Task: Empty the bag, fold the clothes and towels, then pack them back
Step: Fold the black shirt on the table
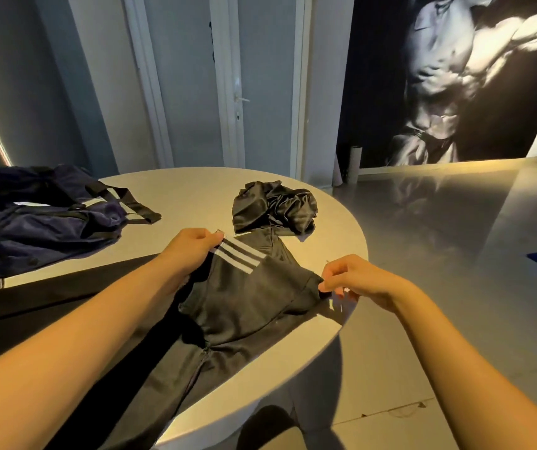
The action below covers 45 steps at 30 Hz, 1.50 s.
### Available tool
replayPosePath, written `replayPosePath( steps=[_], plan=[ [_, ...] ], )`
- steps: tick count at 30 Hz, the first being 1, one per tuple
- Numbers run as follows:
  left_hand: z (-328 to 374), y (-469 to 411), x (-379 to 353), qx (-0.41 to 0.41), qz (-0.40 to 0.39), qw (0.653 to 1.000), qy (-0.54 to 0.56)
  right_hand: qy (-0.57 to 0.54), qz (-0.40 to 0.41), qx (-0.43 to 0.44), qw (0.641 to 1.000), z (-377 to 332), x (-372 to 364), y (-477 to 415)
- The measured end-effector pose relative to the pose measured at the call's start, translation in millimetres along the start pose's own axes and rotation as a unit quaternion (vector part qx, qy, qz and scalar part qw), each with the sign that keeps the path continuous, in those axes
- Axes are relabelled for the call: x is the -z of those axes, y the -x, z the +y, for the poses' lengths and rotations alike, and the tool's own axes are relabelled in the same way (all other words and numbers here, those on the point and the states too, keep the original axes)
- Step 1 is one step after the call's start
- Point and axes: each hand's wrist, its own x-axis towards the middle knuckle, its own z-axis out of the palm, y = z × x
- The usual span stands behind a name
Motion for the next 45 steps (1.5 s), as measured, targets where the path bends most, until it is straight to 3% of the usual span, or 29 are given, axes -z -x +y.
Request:
replayPosePath(
  steps=[5,9,17,24,28,36,39,45],
  plan=[
    [-31.8,-32.1,-13.9,0.025,0.056,0.996,-0.059,-0.046,-0.007,-0.010,0.999,15.3,-5.2,-9.8],
    [-46.0,-40.7,-20.7,-0.014,0.049,0.990,-0.128,-0.036,-0.017,-0.013,0.999,19.4,-7.0,-10.9],
    [-61.1,-40.3,-24.4,-0.092,0.039,0.969,-0.224,-0.012,0.055,-0.047,0.997,24.7,-2.8,-9.4],
    [-66.0,-39.7,-28.2,-0.125,0.032,0.962,-0.242,0.092,0.084,-0.081,0.989,23.1,-0.3,-7.5],
    [-67.8,-41.3,-28.9,-0.135,0.029,0.958,-0.252,0.008,0.078,-0.087,0.993,21.9,-1.5,-3.7],
    [-73.3,-47.1,-28.8,-0.144,0.021,0.955,-0.260,0.025,0.016,-0.111,0.993,27.5,7.4,0.8],
    [-74.0,-48.0,-29.6,-0.146,0.017,0.948,-0.281,-0.018,-0.025,-0.146,0.989,21.1,11.5,3.0],
    [-76.2,-48.5,-31.0,-0.154,0.021,0.946,-0.285,-0.115,0.004,-0.162,0.980,15.4,12.0,-2.4]
  ],
)
